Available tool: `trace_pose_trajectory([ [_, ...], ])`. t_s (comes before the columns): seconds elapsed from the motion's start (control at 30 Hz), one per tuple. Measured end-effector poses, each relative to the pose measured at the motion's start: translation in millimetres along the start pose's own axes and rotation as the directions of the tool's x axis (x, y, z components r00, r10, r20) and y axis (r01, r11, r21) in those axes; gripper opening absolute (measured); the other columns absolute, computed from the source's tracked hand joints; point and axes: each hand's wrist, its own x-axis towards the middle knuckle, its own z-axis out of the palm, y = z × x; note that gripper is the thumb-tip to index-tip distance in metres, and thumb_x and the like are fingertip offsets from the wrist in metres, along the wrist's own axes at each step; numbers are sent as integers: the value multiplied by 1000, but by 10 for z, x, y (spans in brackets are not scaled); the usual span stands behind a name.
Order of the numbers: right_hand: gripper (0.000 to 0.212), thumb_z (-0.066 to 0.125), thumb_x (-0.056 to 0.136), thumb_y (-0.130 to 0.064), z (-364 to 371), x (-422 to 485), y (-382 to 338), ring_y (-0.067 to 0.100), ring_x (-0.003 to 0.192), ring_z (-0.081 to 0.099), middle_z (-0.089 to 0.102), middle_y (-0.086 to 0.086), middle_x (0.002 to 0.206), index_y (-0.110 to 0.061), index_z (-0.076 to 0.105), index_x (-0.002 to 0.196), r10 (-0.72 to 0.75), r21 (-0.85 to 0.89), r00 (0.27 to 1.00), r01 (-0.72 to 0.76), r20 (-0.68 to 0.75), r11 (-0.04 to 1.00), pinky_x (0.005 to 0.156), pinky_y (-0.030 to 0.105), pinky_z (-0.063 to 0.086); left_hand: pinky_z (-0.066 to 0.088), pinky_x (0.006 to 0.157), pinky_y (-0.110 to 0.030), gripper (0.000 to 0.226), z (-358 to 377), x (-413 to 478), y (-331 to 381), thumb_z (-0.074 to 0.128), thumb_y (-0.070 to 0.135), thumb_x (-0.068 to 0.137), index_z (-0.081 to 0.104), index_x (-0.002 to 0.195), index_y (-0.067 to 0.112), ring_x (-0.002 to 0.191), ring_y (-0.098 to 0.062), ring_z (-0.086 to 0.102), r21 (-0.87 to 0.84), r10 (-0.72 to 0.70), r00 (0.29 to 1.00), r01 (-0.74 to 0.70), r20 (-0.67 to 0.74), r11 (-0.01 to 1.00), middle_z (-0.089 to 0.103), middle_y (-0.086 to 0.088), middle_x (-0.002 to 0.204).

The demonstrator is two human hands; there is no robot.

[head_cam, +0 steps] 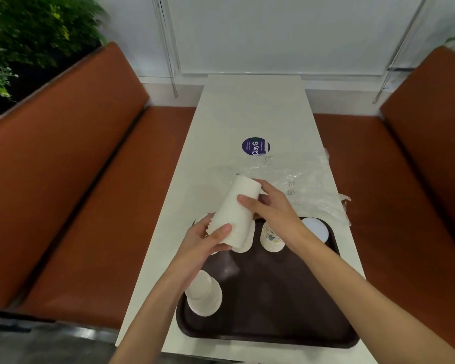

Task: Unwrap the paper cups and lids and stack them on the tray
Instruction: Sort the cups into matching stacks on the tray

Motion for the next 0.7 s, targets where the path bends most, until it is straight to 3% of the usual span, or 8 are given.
trace_pose_trajectory([
  [0.07, 38, 73, 88, -27, -53, 19, -10, 24, 103, 69, 73, 5, 109, -20, 60, 123, 31, 79, 998, -27, -49, 996, 84, 43, 59, 60, 86, -39, 70, 26, 9, 27, 80, 58, 59, 67, 118, 22, 104, -17, 70, 21, 13, 1000, -13, -3, 1000, 70, 3, 115],
  [0.17, 30, 70, 90, -28, -128, 43, 18, 28, 97, 70, 73, 6, 106, -16, 64, 117, 67, 263, 993, -39, -96, 964, 71, 35, 58, 60, 82, -33, 68, 5, -6, 64, 87, 60, 56, 69, 112, 25, 102, -15, 71, 47, 14, 1000, -13, -23, 999, 73, 6, 110],
  [0.3, 34, 67, 91, -31, -291, 122, 1, 28, 96, 68, 69, 13, 111, -13, 62, 120, 152, 498, 980, -71, -125, 864, 74, 41, 58, 58, 91, -42, 63, -83, -72, 41, 82, 56, 57, 70, 110, 24, 105, -21, 70, 66, -2, 999, 5, -49, 998, 73, 2, 111],
  [0.43, 34, 65, 93, -30, -452, 193, -16, 28, 100, 67, 66, 15, 117, -15, 57, 122, 179, 609, 966, -27, -189, 793, 77, 41, 58, 57, 94, -45, 72, -191, -147, -2, 83, 52, 59, 66, 118, 16, 110, -24, 69, 8, -28, 998, 28, -55, 1000, 70, -3, 120],
  [0.5, 36, 65, 93, -27, -458, 232, -9, 25, 102, 68, 65, 11, 120, -16, 54, 126, 114, 503, 955, 40, -273, 863, 74, 35, 59, 58, 91, -40, 68, -248, -180, -26, 85, 49, 63, 65, 119, 15, 110, -22, 69, -34, -44, 997, 42, -67, 999, 69, -4, 121],
  [0.57, 46, 67, 92, -24, -408, 254, 23, 19, 105, 67, 64, 6, 122, -16, 49, 134, -12, 273, 944, 108, -331, 956, 73, 28, 59, 59, 84, -32, 56, -295, -204, -49, 85, 41, 72, 65, 118, 16, 109, -21, 70, -88, -52, 996, 45, -79, 995, 69, -5, 122],
  [0.7, 55, 76, 85, -27, -225, 219, 176, 7, 105, 63, 63, -8, 118, -32, 45, 131, -213, -164, 954, 180, -211, 970, 79, 20, 54, 59, 79, -27, 46, -356, -215, -88, 77, 26, 79, 63, 121, 13, 110, -24, 70, -208, -35, 995, 16, -88, 978, 71, -6, 121],
])
